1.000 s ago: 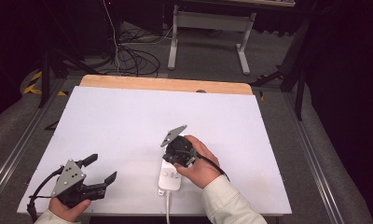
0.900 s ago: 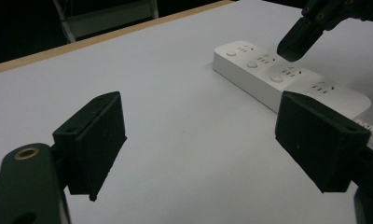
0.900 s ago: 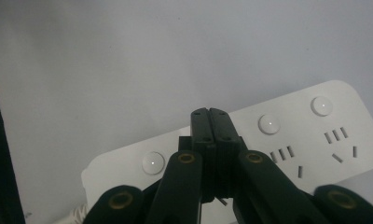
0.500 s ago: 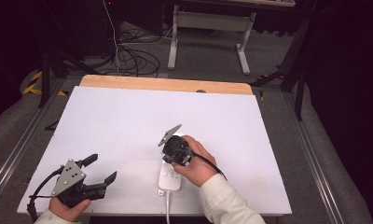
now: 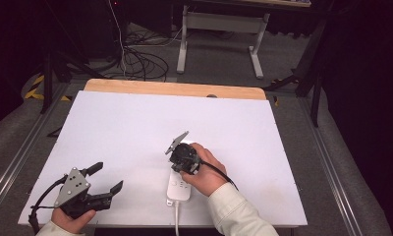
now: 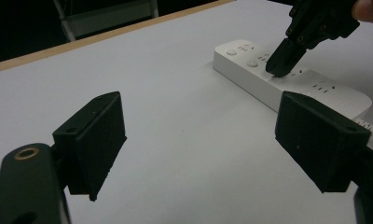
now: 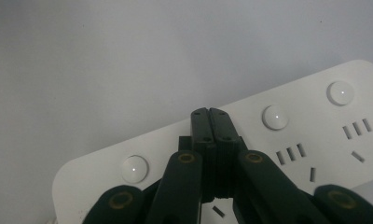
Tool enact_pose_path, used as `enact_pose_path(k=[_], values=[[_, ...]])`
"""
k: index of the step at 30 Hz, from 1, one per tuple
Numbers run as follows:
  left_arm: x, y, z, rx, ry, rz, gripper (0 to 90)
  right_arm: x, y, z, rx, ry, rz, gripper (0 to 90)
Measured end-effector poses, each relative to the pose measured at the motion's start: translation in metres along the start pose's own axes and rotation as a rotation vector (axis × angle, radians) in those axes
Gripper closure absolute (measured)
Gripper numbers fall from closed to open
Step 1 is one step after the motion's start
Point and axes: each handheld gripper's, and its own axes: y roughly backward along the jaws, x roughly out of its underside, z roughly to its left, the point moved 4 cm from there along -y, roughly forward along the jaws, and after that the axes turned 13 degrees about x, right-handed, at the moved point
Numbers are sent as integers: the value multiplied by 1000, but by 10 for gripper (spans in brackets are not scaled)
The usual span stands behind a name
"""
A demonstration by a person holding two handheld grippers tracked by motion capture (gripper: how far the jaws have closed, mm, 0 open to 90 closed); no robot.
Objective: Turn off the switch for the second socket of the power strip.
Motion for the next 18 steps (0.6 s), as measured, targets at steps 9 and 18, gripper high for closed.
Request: enact_pose_path(k=[9, 18], values=[[0, -1, -1, 3, 6, -4, 167, 2, -2, 3, 18, -12, -4, 900], [0, -1, -1, 2, 11, -3, 167, 4, -2, 3, 24, -3, -21, 900]])
